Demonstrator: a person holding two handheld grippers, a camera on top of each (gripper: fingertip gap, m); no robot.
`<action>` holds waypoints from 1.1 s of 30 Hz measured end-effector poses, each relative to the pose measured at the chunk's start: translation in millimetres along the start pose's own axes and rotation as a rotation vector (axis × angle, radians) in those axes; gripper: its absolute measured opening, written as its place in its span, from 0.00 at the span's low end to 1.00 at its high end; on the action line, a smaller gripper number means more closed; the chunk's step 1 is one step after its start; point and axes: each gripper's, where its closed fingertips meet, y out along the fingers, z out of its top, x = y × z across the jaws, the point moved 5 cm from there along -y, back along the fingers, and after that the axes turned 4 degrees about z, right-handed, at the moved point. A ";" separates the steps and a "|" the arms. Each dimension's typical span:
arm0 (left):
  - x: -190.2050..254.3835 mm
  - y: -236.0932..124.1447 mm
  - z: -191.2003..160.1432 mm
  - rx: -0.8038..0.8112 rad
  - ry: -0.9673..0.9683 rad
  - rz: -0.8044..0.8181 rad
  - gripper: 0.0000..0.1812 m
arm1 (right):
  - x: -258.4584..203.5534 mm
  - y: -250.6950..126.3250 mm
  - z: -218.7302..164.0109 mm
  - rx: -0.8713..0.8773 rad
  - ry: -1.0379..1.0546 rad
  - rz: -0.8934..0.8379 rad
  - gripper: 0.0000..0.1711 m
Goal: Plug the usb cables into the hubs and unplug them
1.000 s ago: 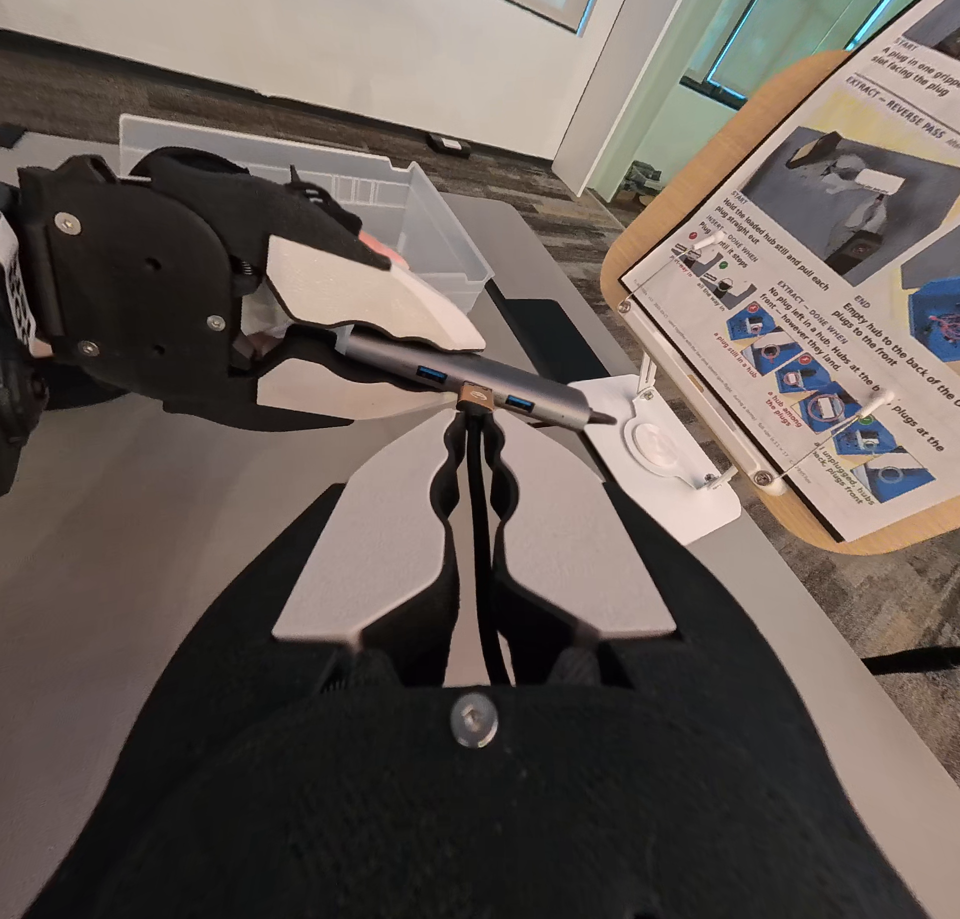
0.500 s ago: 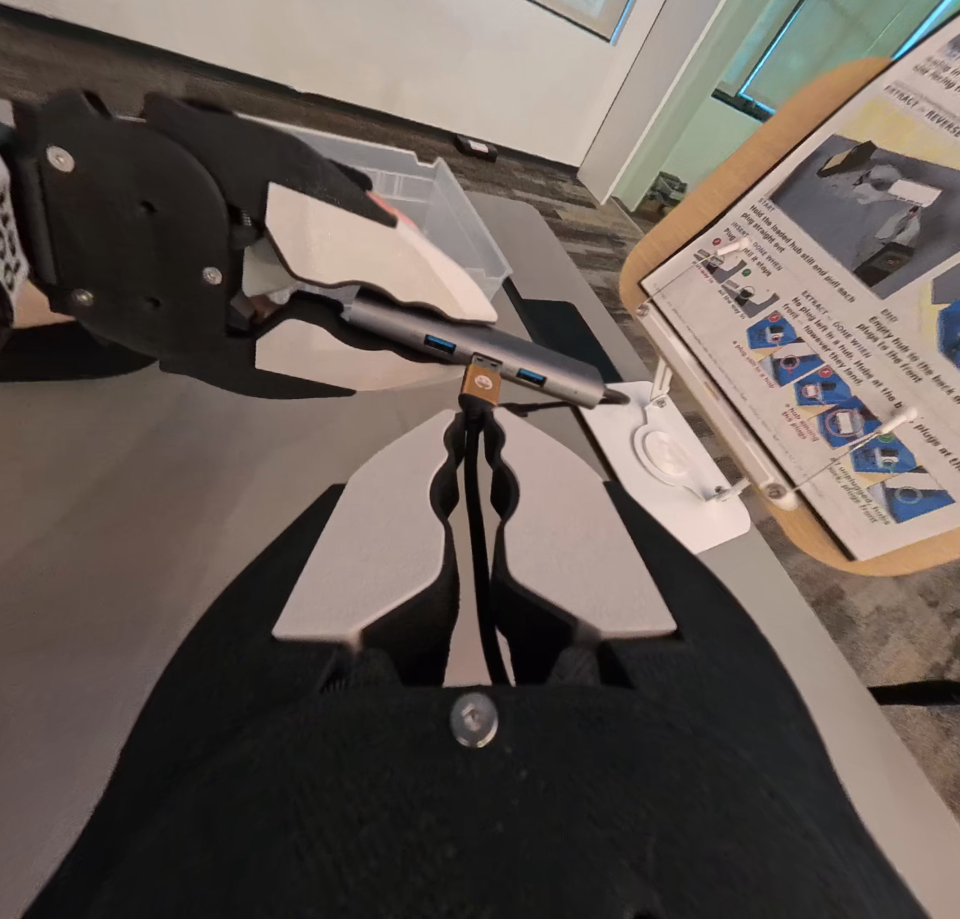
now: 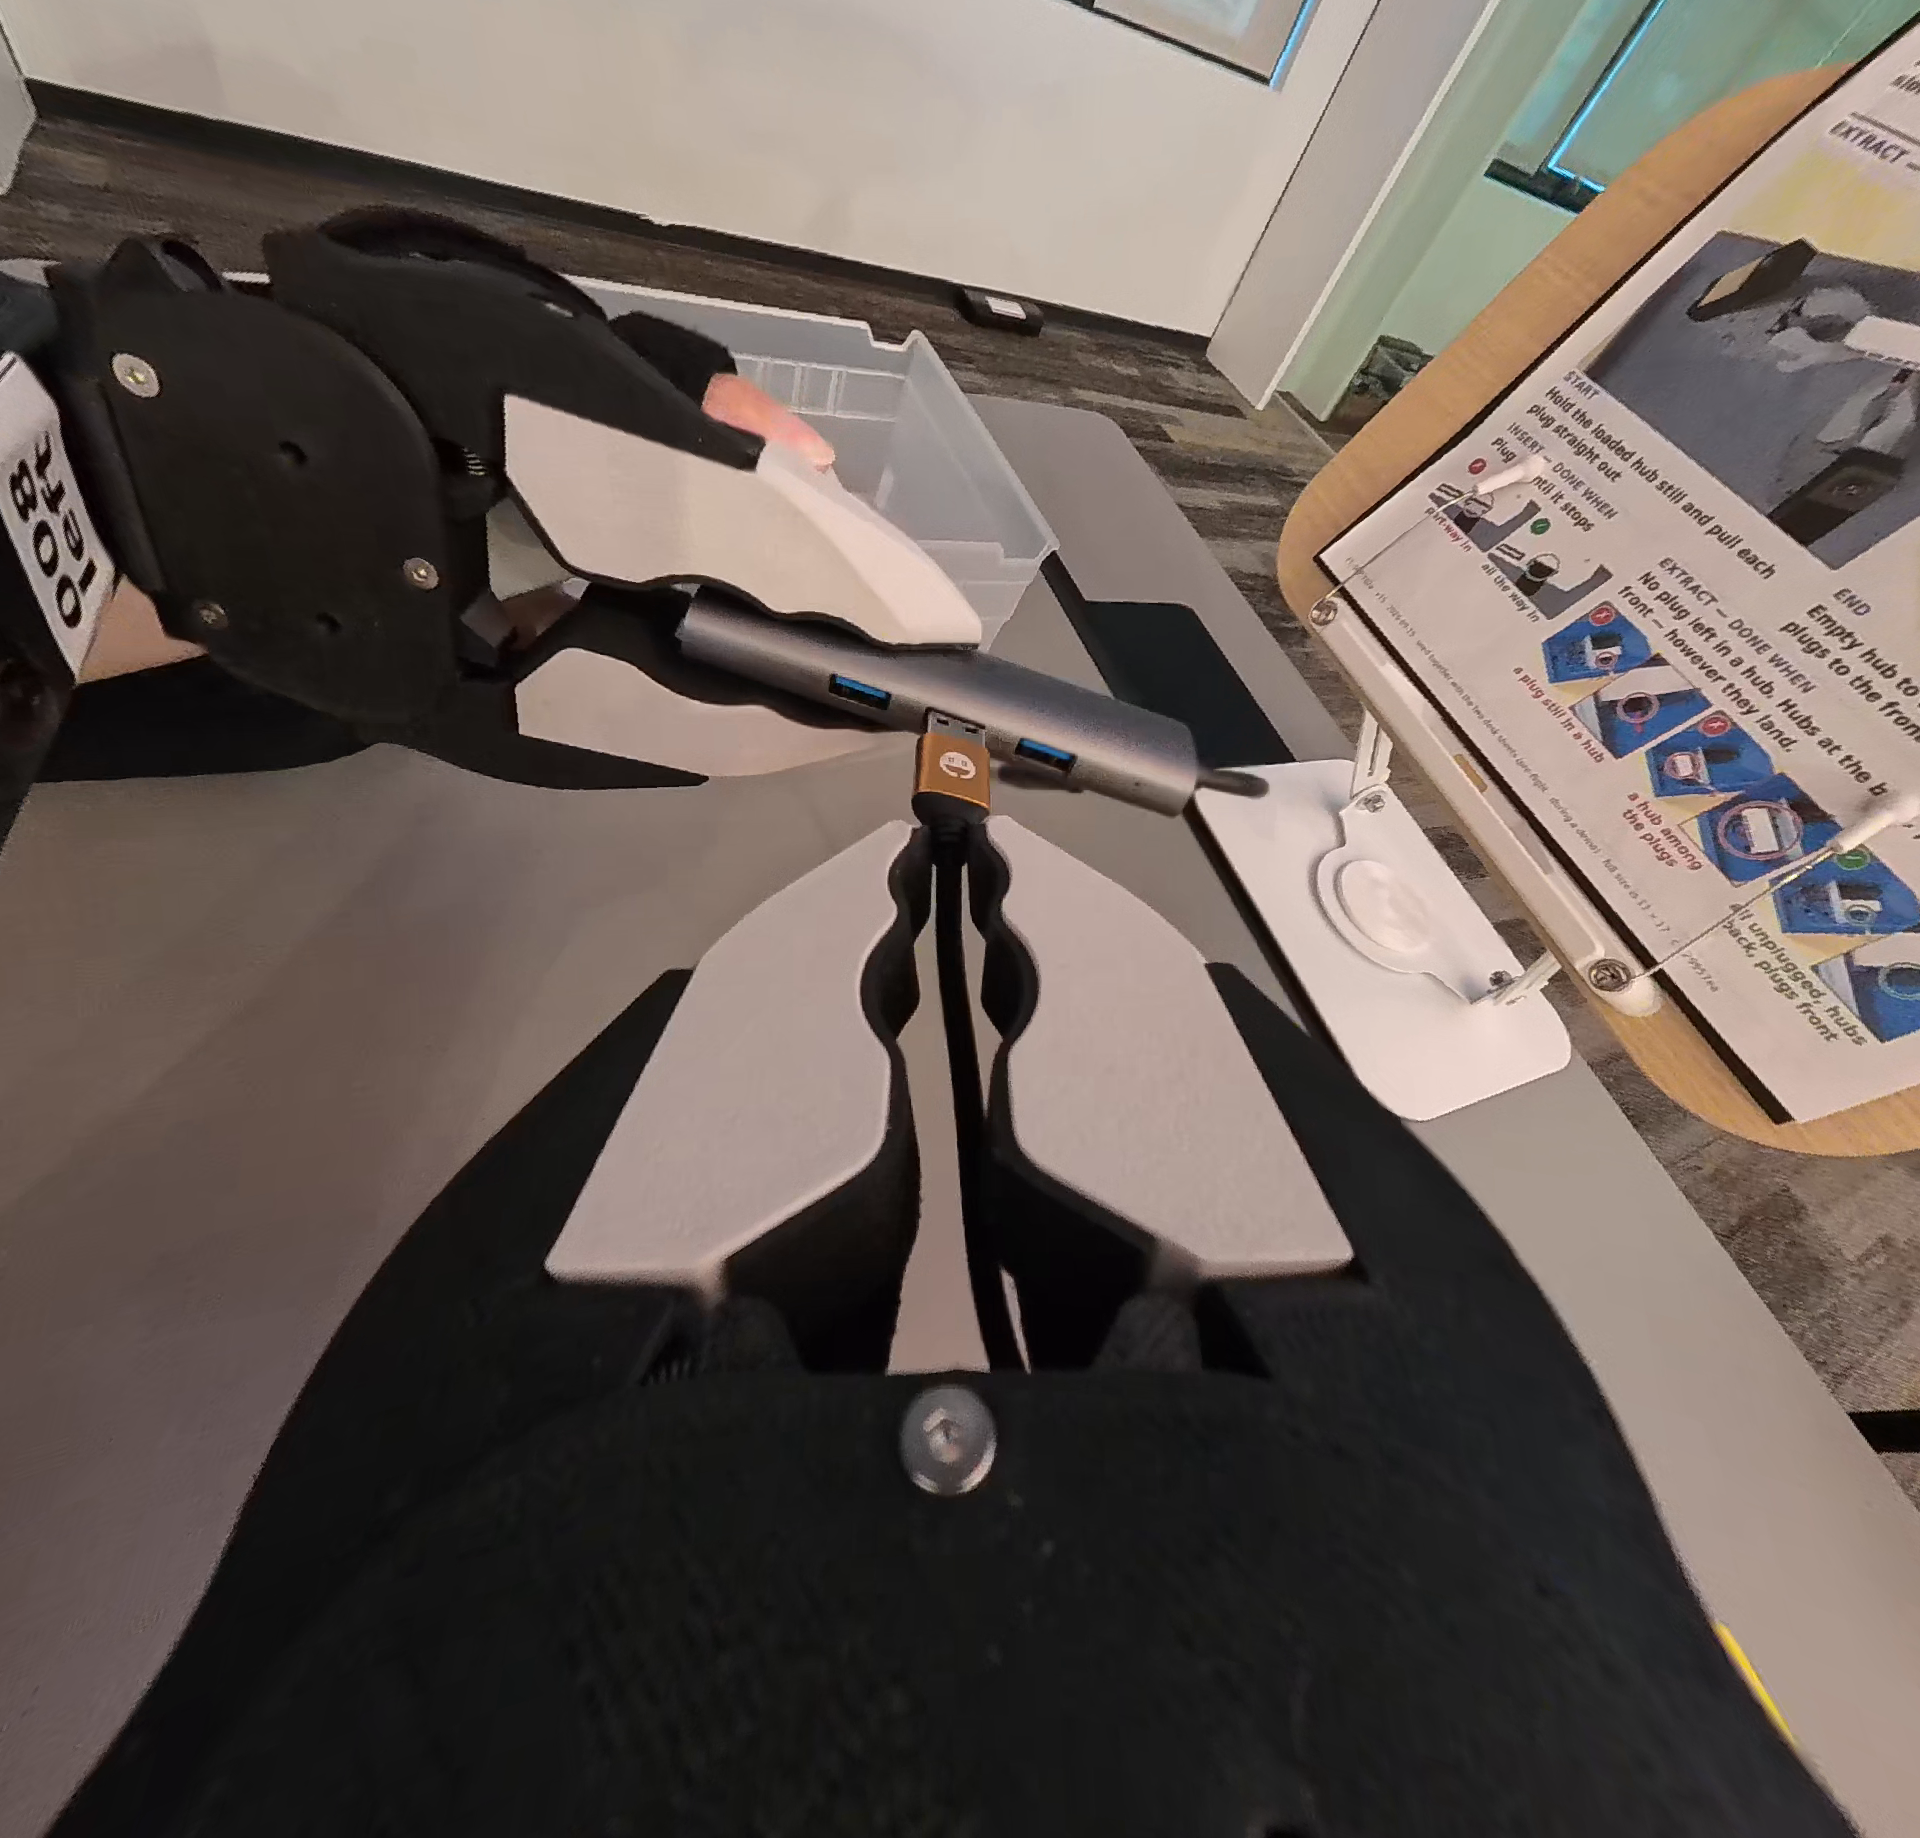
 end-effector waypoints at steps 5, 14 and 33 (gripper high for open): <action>2.8 -0.7 2.1 0.015 0.008 -0.005 0.09 | 1.0 -2.3 0.7 0.011 0.003 0.001 0.05; -3.9 -1.7 -1.2 -0.005 0.026 0.020 0.09 | -1.2 3.8 1.9 -0.016 0.011 -0.031 0.05; -2.6 0.5 -4.8 -0.029 0.025 0.018 0.09 | -1.0 8.2 12.5 0.069 0.096 -0.090 0.05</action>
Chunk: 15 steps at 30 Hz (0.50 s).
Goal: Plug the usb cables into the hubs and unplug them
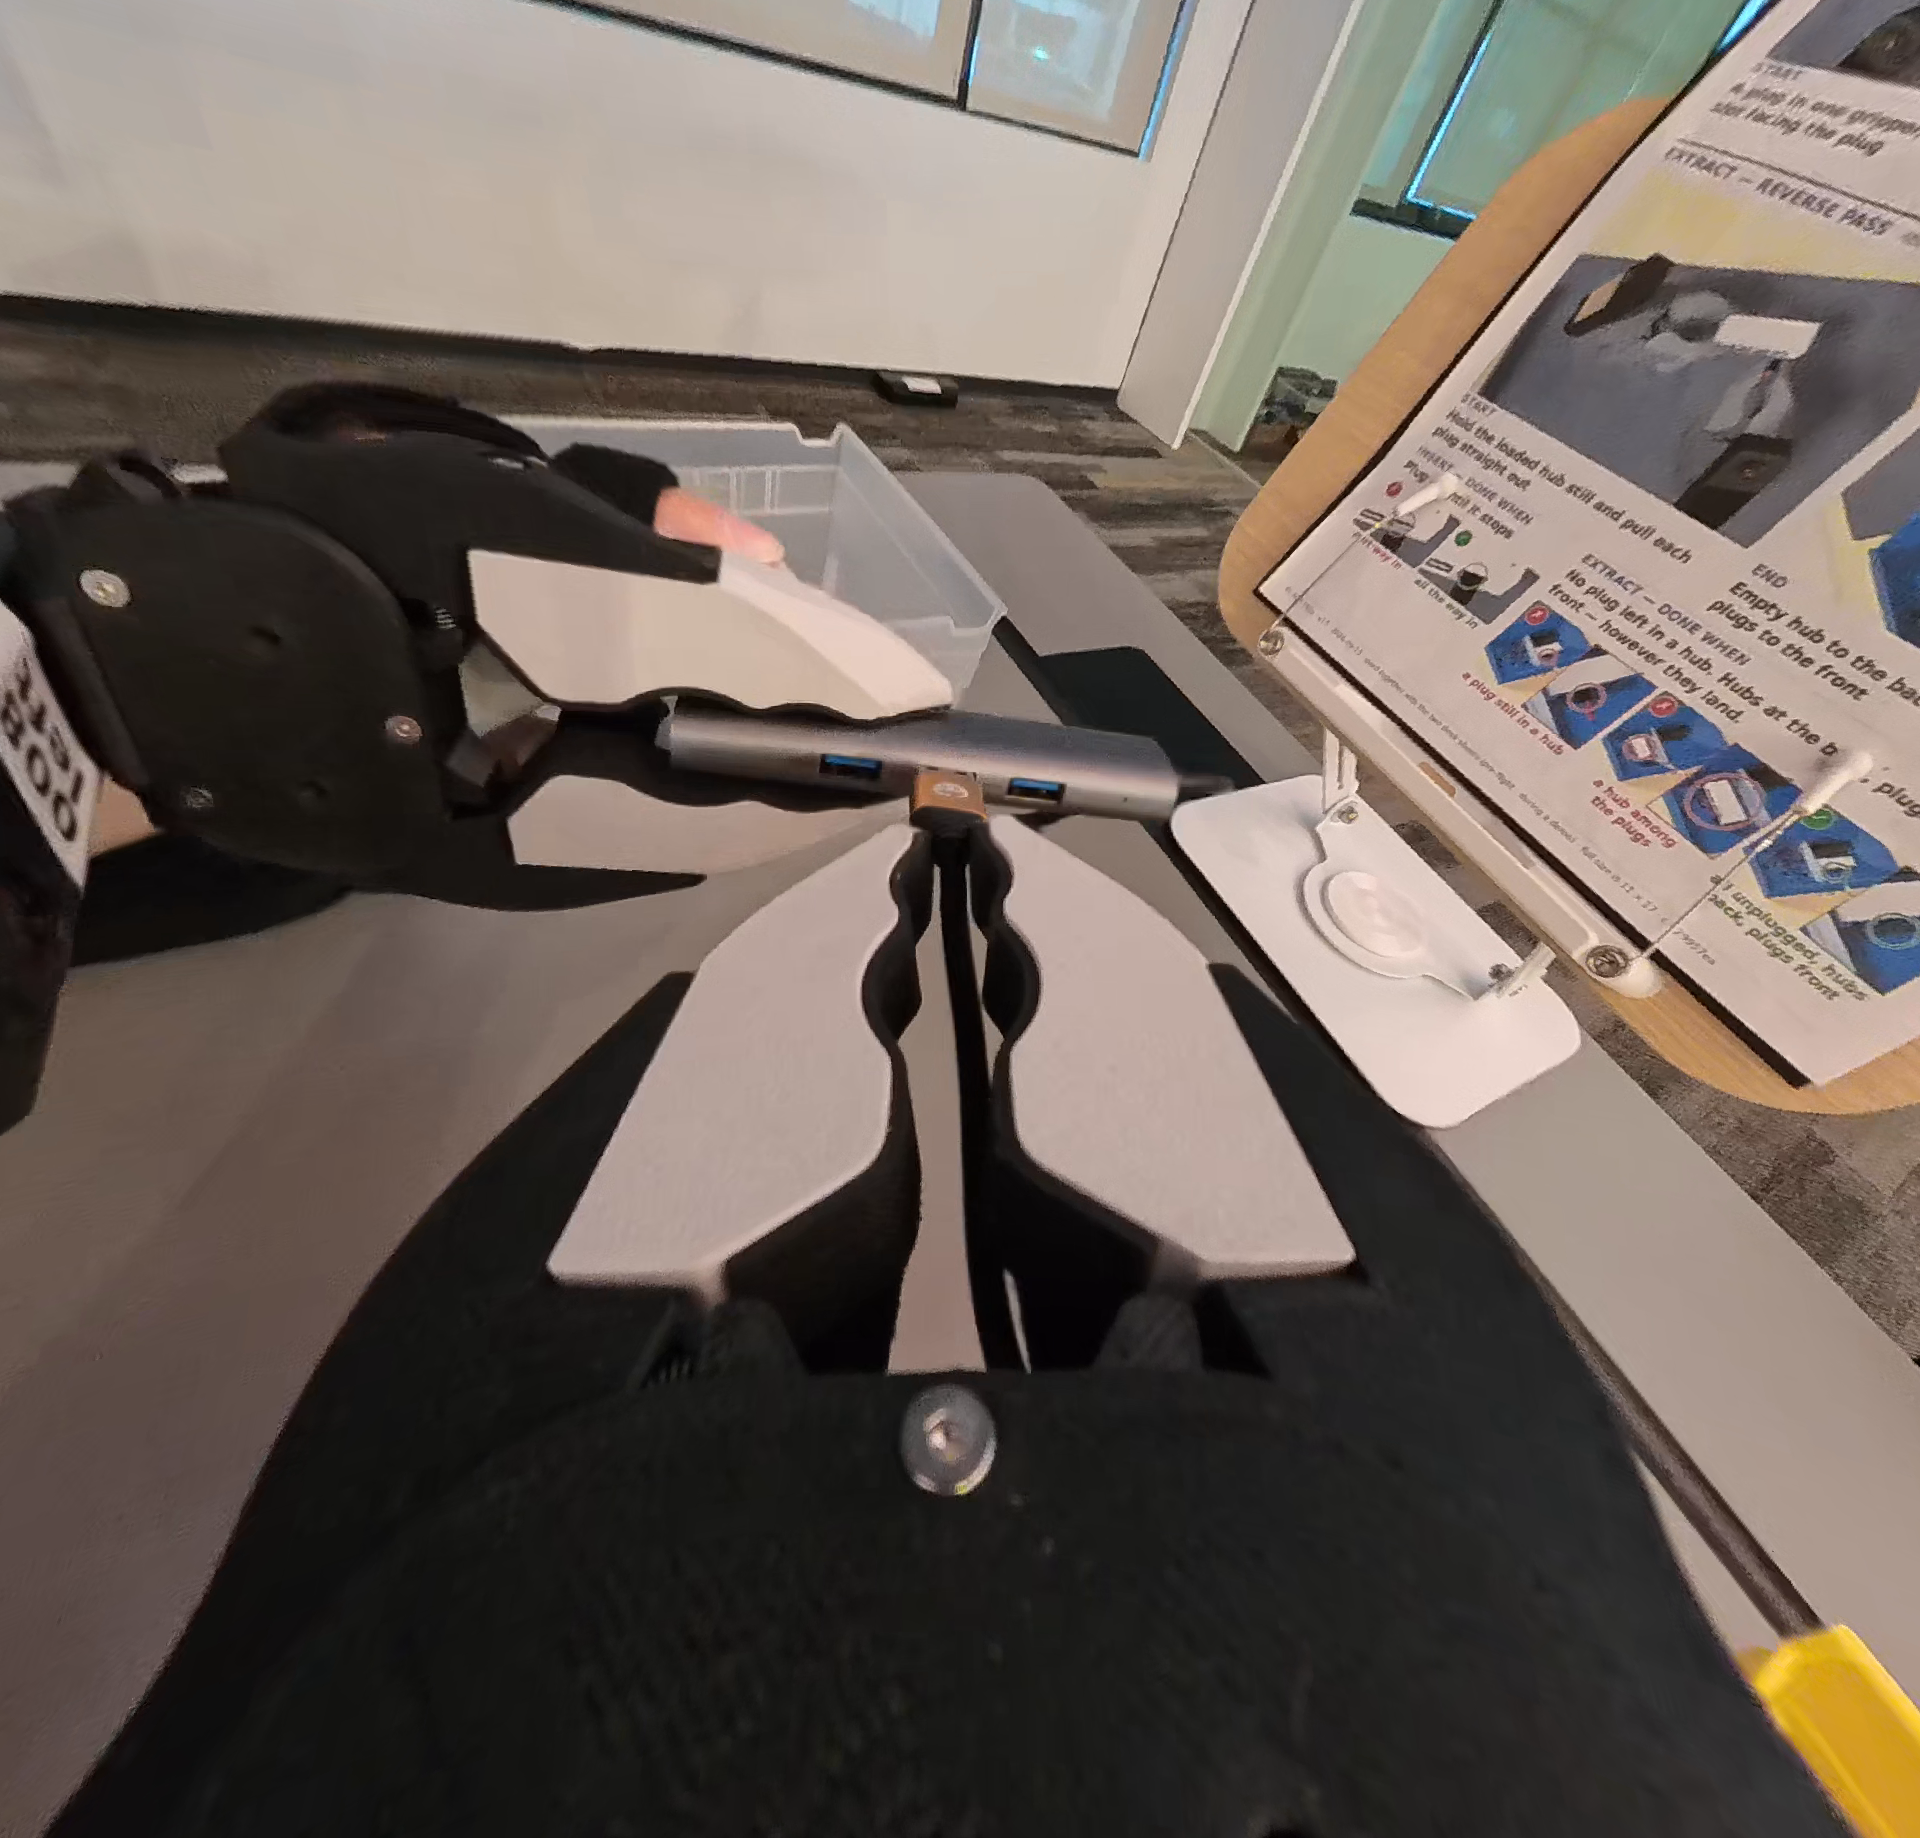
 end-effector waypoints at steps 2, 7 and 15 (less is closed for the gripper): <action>1.6 1.7 -0.1 -0.005 -0.006 0.003 0.09 | 0.7 0.7 -3.6 -0.041 -0.009 -0.006 0.05; -3.2 0.1 0.7 0.026 -0.049 0.011 0.09 | 1.8 -1.0 -4.7 -0.046 0.011 0.028 0.05; 1.3 -6.2 11.8 0.088 -0.048 0.011 0.09 | 7.6 -3.6 -6.1 -0.038 0.036 -0.001 0.06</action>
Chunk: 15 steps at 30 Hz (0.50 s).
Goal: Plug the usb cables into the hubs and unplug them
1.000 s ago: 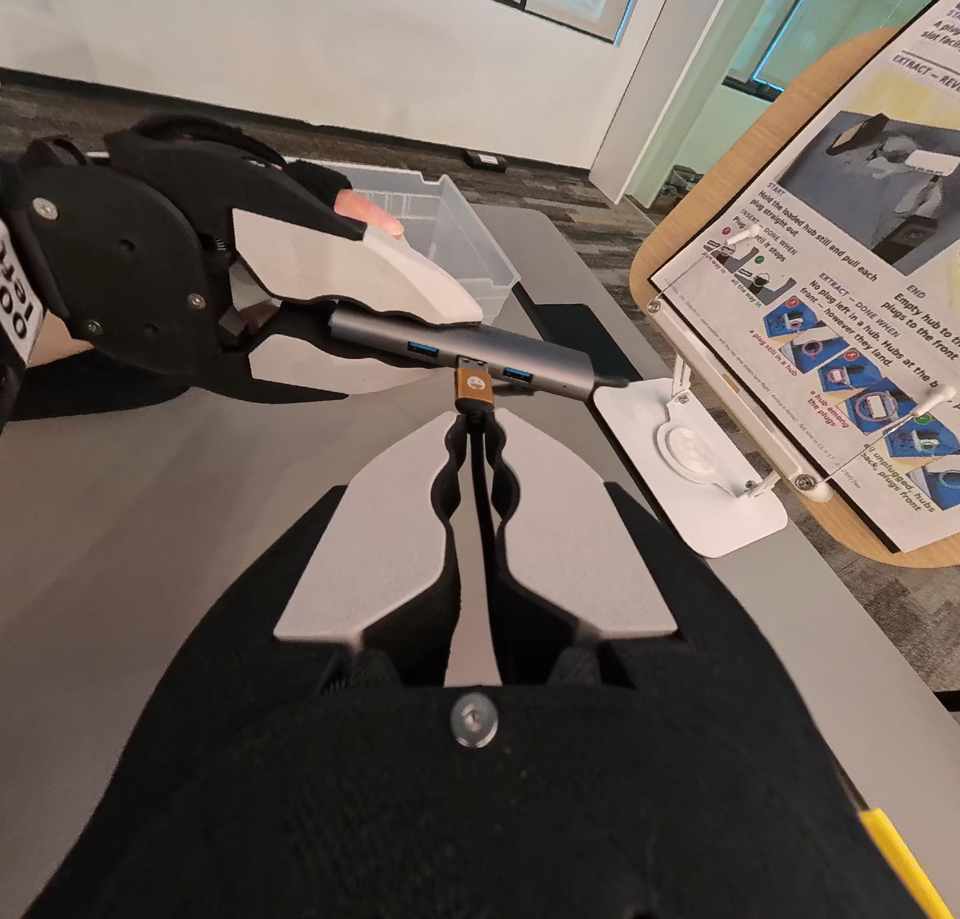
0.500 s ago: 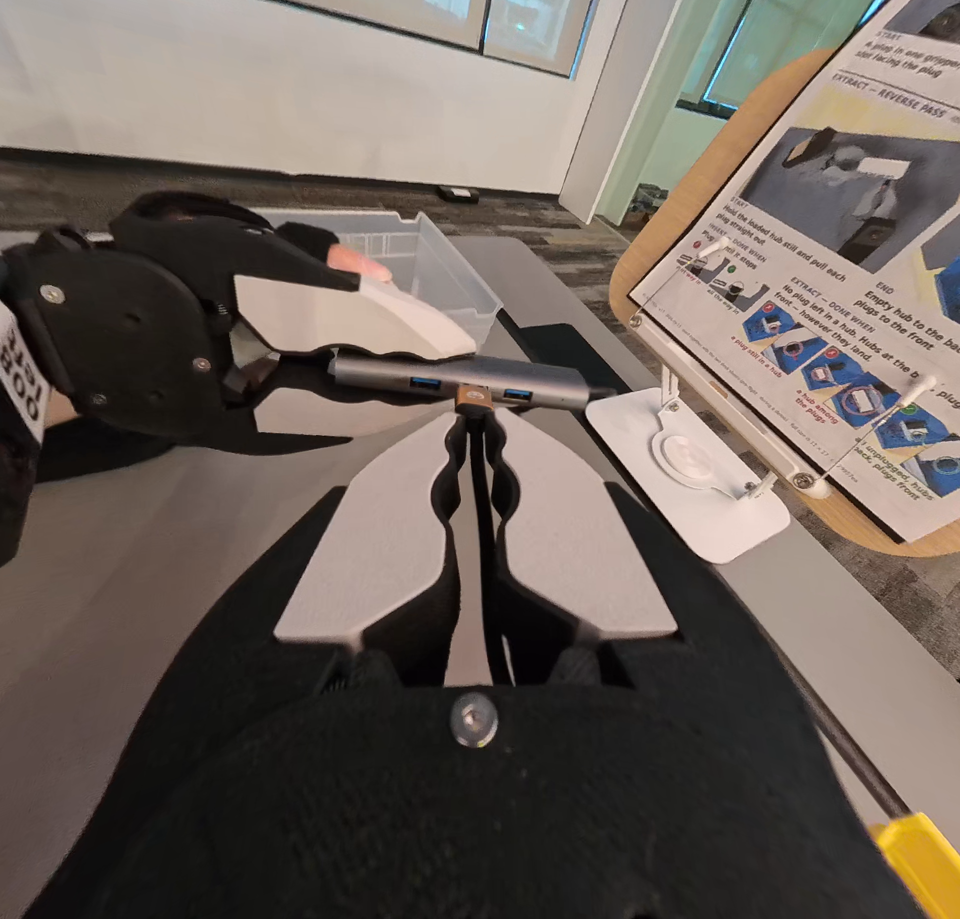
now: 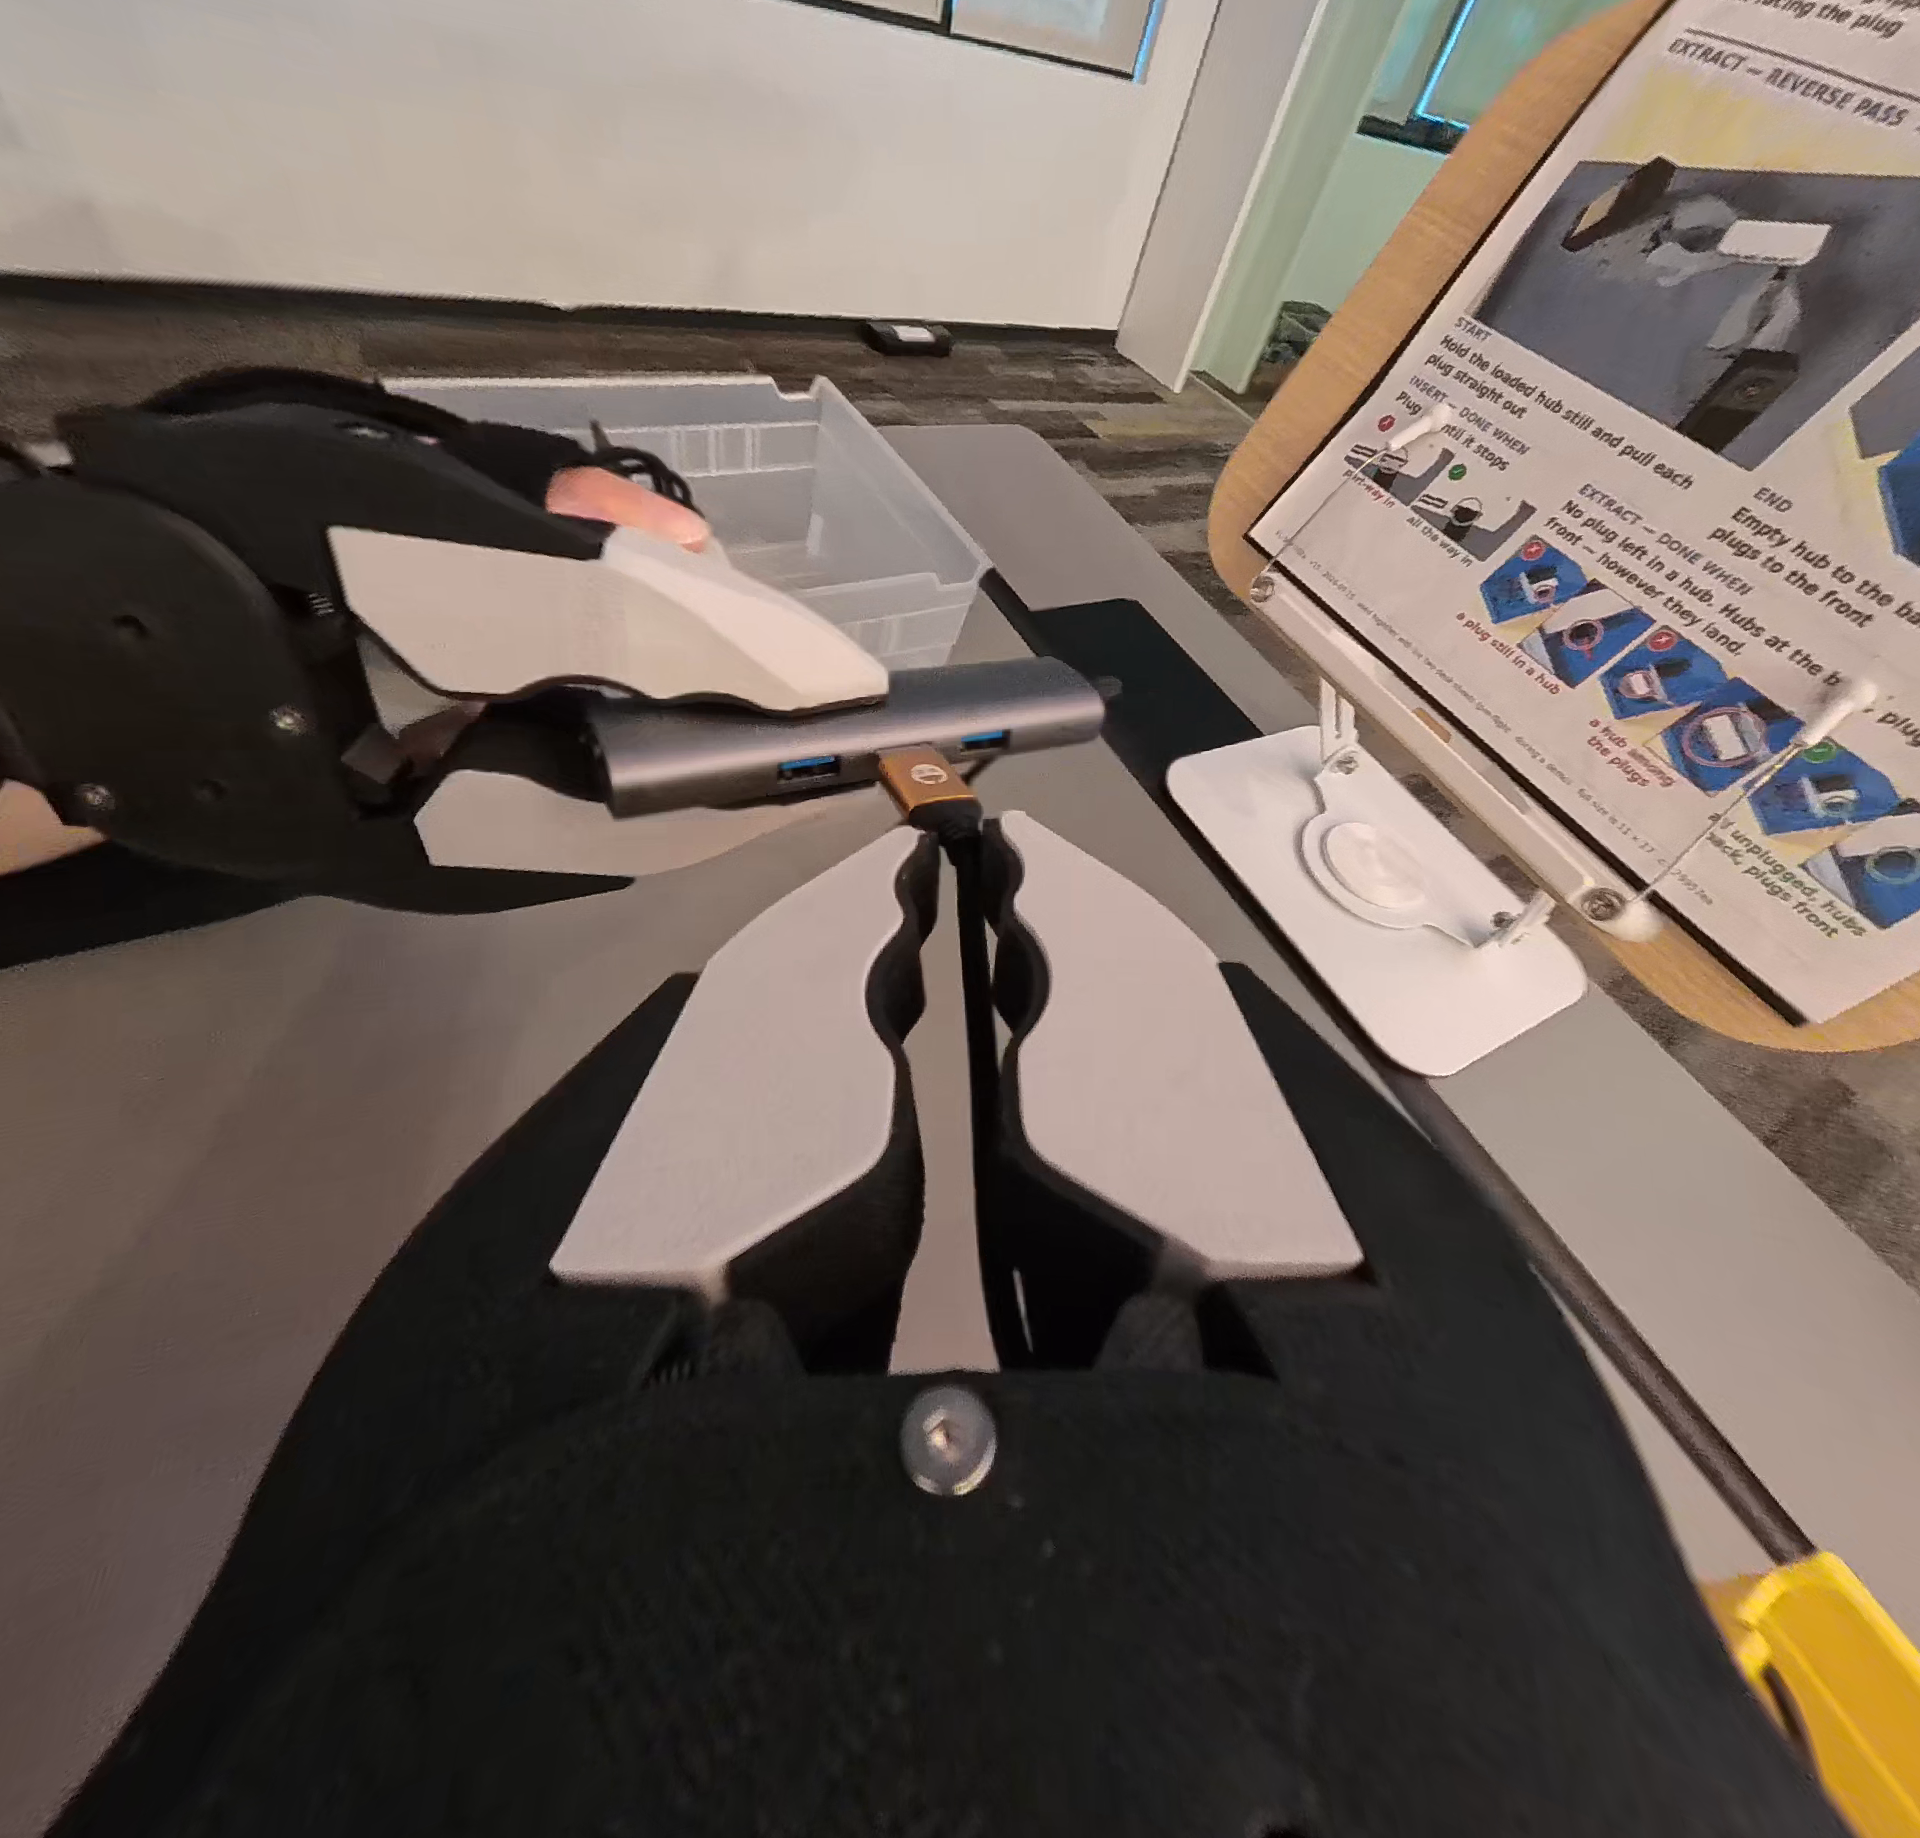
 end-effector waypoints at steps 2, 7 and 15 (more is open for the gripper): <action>-1.1 -0.6 3.8 -0.003 0.010 0.005 0.09 | 1.0 -3.4 0.3 0.007 0.014 0.026 0.05; -0.3 4.5 -2.5 -0.068 0.060 0.012 0.09 | -1.2 -1.3 -1.7 -0.009 -0.005 0.042 0.05; -4.1 7.5 -7.6 -0.082 0.022 0.060 0.09 | -6.4 -0.5 5.5 -0.007 -0.015 -0.004 0.05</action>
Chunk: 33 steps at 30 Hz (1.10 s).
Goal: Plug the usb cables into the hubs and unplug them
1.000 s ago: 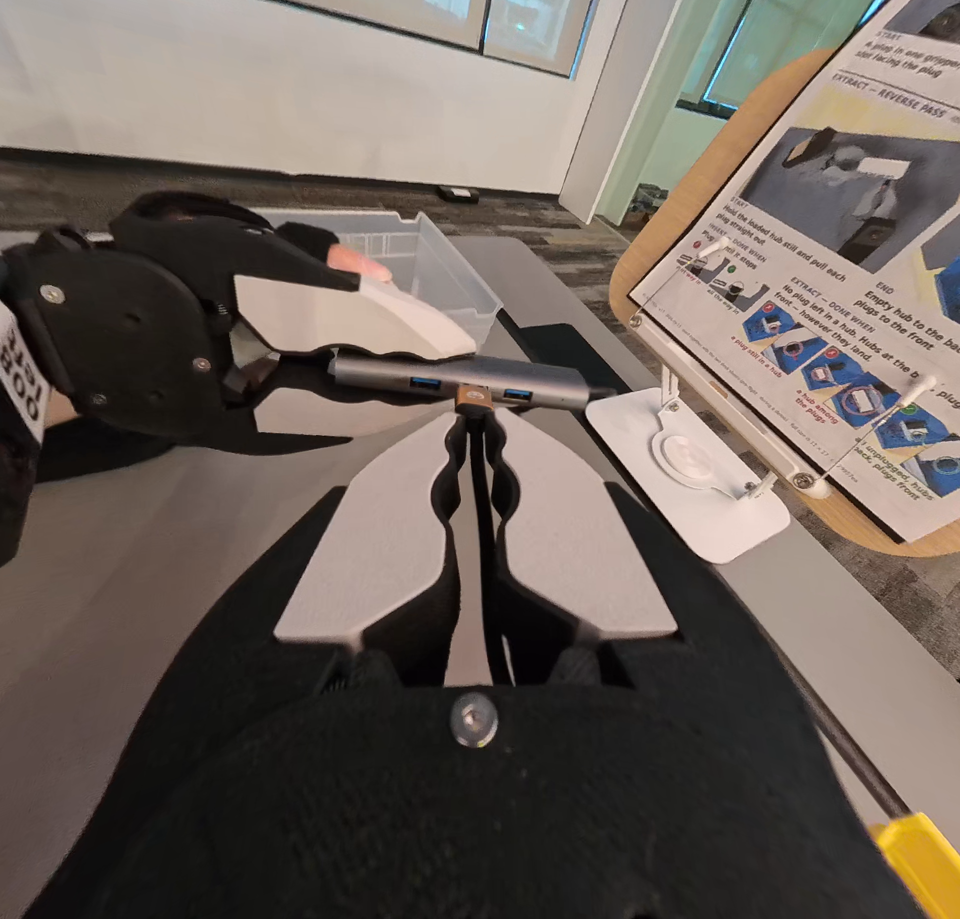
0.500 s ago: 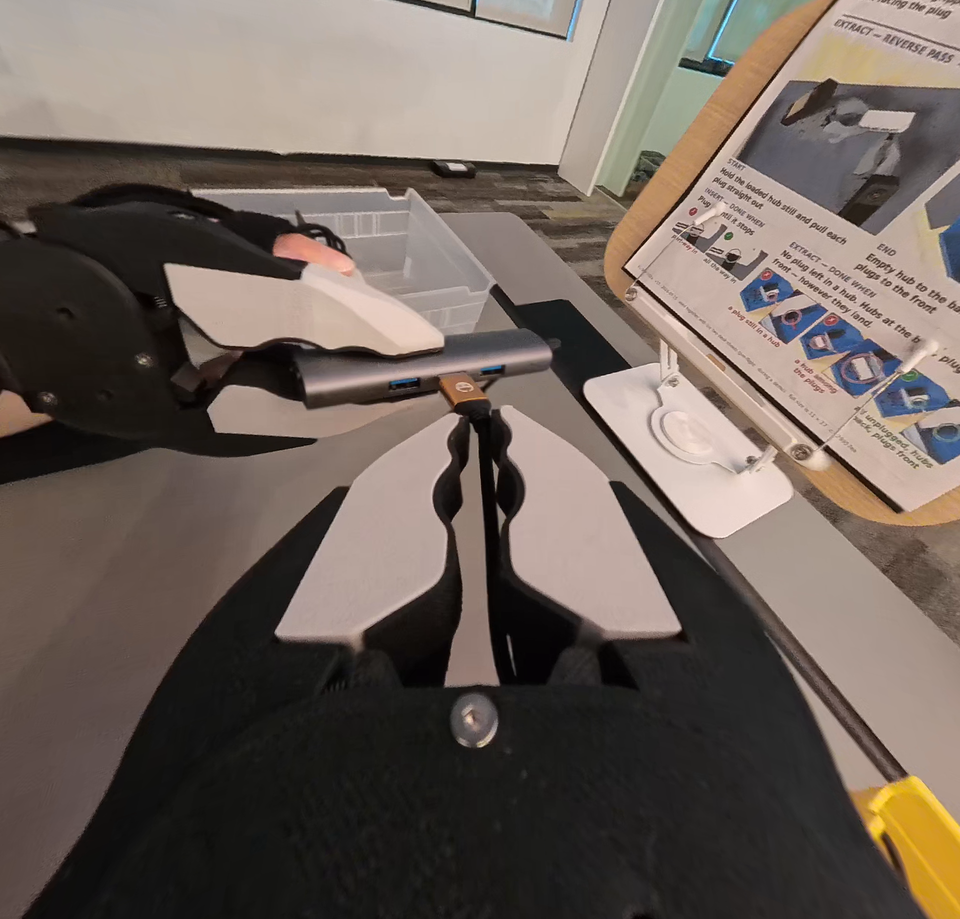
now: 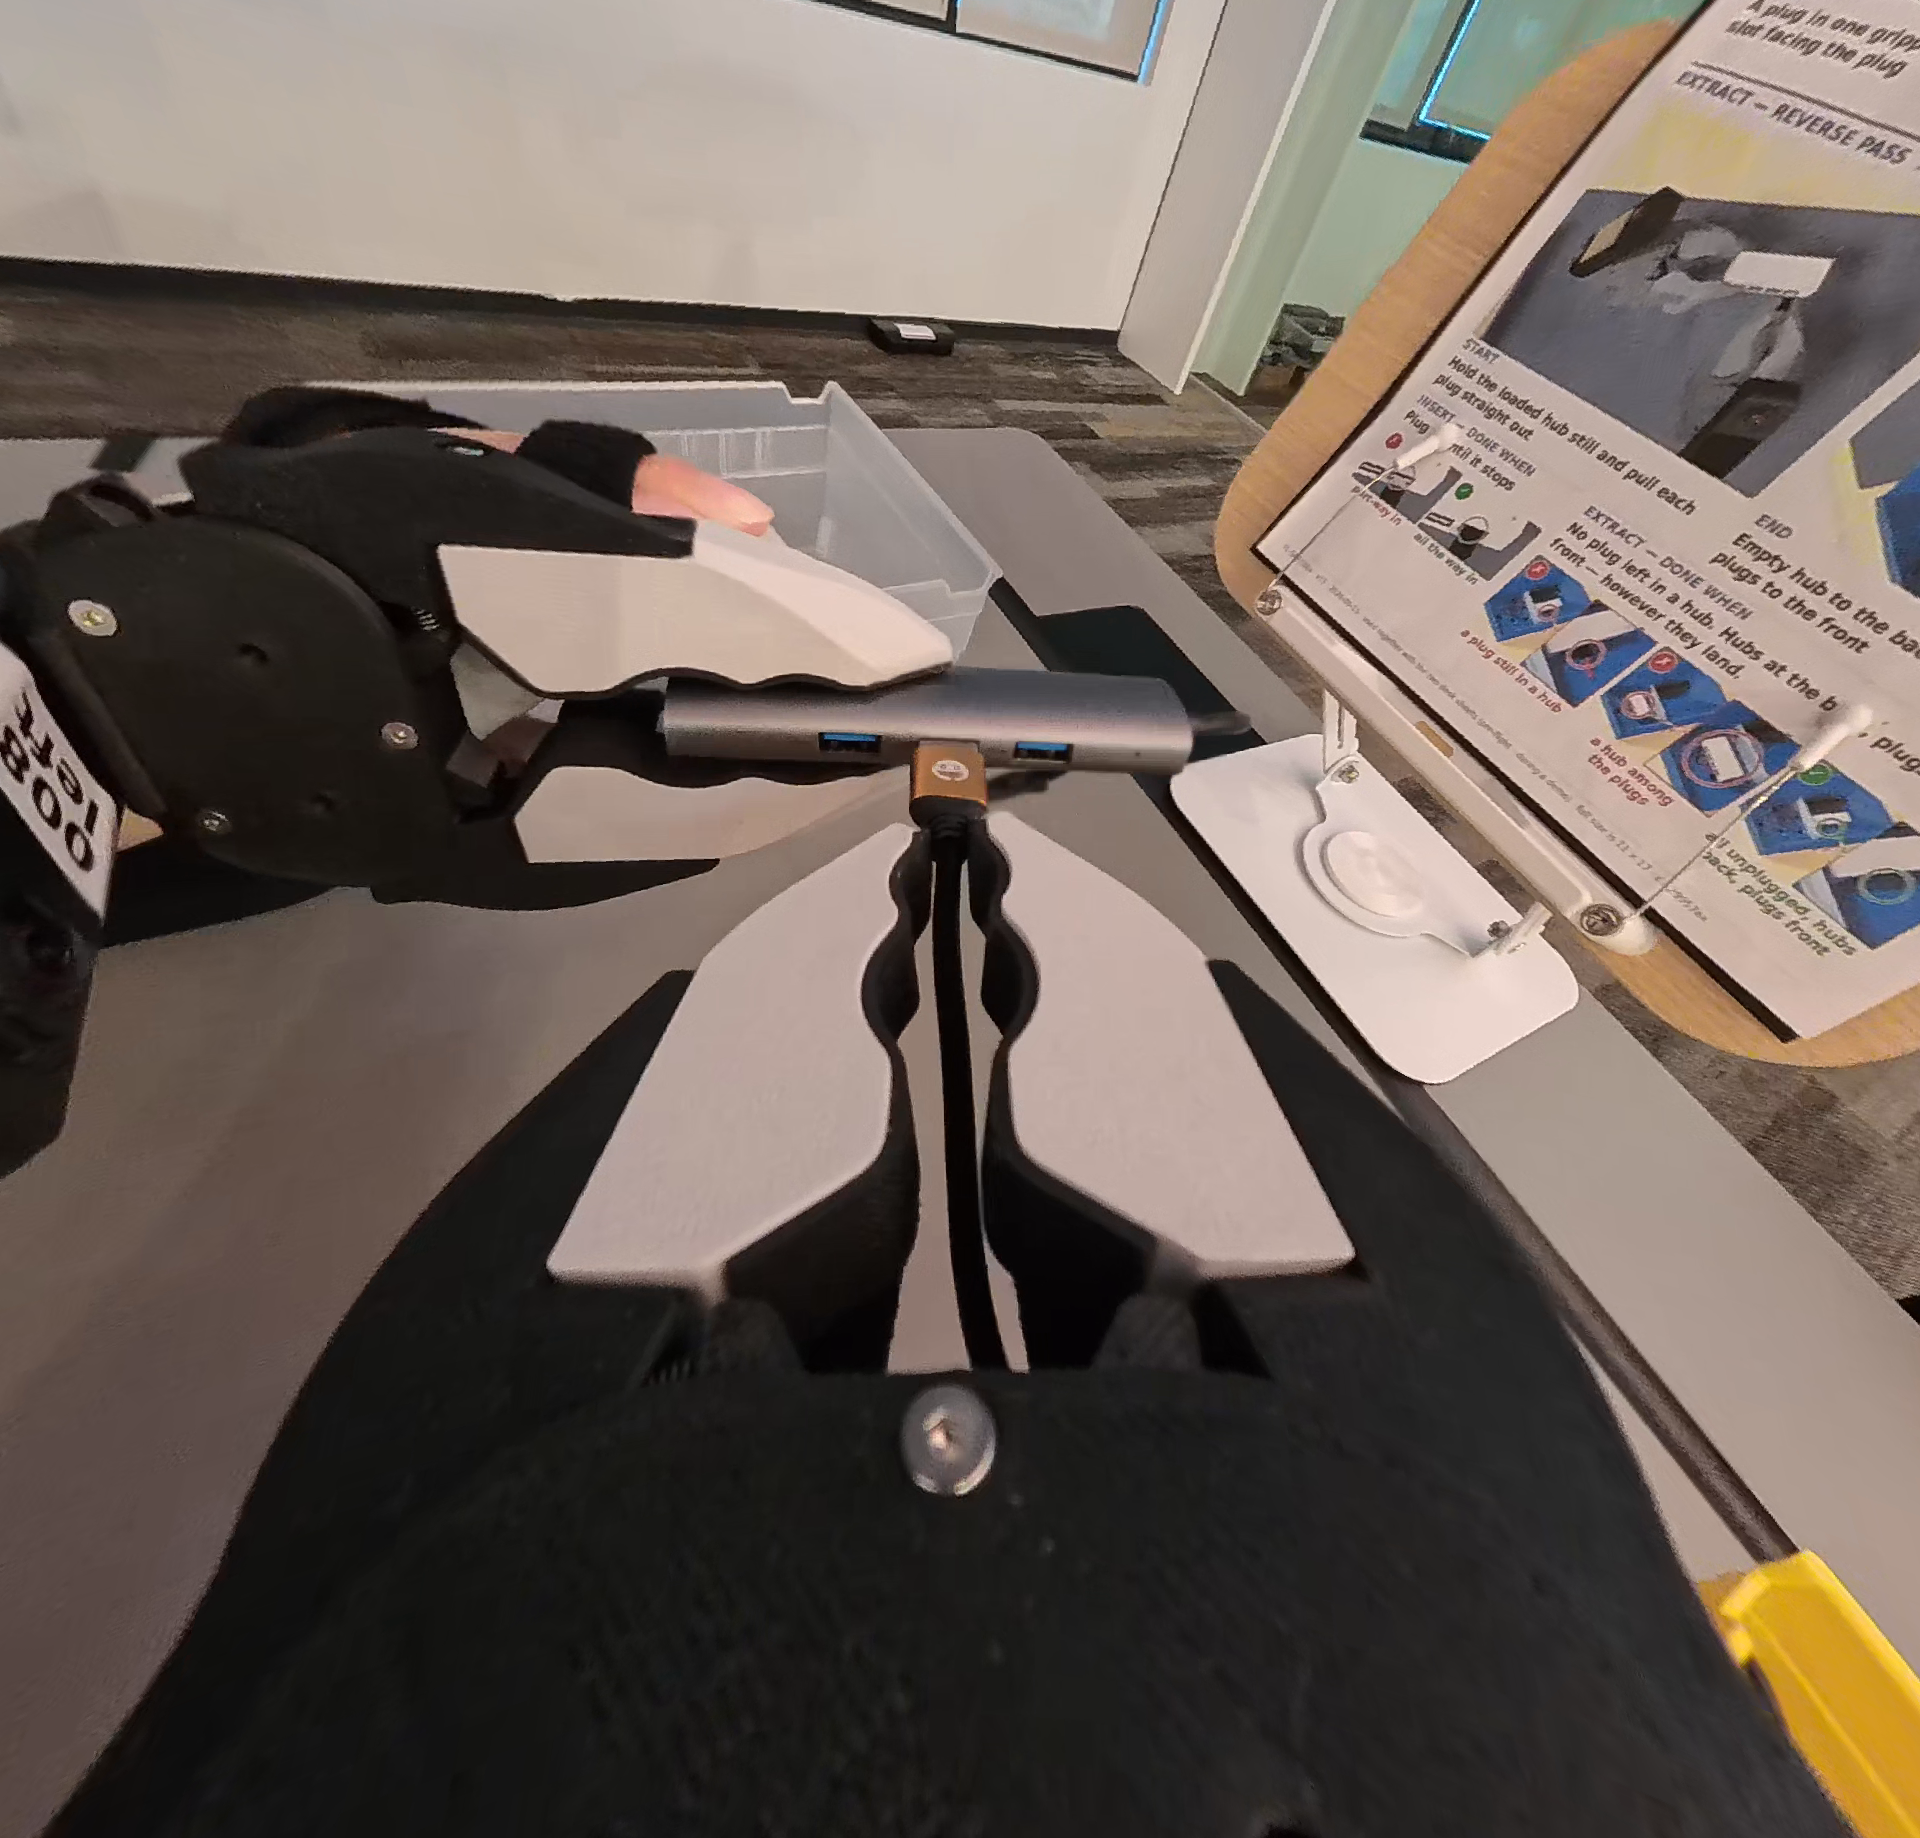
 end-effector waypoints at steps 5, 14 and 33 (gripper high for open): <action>-2.3 0.5 -2.6 0.043 -0.065 -0.003 0.10 | -3.6 0.5 1.5 -0.014 -0.023 -0.001 0.05; -6.6 -5.8 -1.3 0.115 -0.126 -0.029 0.09 | -10.7 -5.3 8.4 -0.005 -0.015 0.032 0.05; -8.5 -15.9 7.0 0.177 -0.091 0.006 0.09 | -13.9 -11.9 11.0 0.009 0.009 0.100 0.05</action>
